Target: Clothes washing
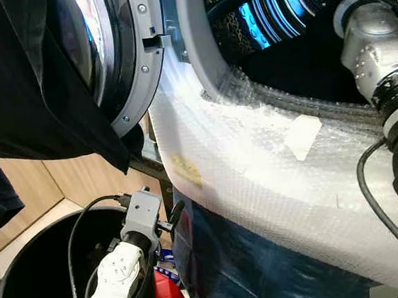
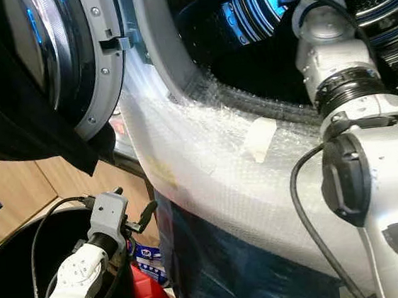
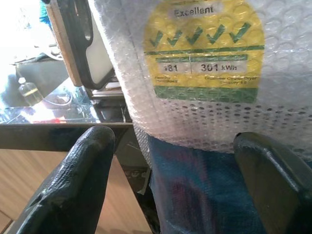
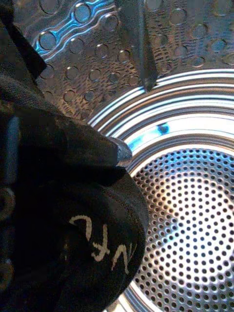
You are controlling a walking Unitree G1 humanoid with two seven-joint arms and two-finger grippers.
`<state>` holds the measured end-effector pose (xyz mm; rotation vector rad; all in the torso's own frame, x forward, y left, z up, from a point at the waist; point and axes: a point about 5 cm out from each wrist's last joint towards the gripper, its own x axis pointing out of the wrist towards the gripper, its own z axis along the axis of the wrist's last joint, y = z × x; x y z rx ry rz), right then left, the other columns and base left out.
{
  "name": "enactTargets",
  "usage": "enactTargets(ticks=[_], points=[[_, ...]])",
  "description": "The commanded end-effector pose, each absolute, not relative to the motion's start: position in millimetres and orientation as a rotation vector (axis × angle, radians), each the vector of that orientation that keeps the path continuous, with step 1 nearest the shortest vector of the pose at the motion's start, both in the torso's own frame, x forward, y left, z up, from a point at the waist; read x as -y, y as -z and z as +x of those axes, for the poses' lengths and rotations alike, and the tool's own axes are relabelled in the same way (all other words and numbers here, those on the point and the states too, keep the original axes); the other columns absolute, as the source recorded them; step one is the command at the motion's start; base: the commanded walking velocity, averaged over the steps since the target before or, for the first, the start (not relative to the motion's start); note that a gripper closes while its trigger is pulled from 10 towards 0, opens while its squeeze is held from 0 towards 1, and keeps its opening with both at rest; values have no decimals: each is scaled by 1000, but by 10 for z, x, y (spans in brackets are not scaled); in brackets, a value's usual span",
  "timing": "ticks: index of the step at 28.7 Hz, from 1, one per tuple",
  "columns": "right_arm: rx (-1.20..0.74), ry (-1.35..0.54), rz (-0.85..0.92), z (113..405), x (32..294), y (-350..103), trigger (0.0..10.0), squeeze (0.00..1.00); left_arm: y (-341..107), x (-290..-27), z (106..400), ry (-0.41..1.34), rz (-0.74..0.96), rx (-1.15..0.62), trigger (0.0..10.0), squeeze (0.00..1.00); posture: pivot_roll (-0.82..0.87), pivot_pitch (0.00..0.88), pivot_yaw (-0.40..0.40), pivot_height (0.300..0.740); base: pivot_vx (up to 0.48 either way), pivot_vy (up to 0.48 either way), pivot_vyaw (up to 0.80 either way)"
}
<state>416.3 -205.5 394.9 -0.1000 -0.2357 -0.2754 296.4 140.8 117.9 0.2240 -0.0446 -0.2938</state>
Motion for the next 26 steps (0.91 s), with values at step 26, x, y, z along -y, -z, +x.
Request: enactTargets(ticks=[26], points=[[267, 248, 83, 4047, 2066, -3885, 10000, 1000, -1163, -1356, 2913, 321, 224, 30, 10000, 0, 94, 0, 9, 740, 0, 0, 0]])
